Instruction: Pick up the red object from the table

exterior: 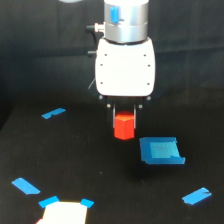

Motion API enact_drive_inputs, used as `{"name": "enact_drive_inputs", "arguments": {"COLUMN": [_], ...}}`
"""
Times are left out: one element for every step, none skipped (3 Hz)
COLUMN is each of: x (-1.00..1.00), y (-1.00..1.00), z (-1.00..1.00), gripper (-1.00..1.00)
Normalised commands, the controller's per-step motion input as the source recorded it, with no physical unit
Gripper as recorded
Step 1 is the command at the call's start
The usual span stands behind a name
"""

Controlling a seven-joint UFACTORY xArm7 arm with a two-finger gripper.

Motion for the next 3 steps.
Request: {"name": "enact_drive_inputs", "arguments": {"x": [-0.36,-0.13,-0.18], "y": [0.07,0.17,0.51], "z": [0.61,1.0,0.82], "gripper": [-0.77,-1.0,-1.0]}}
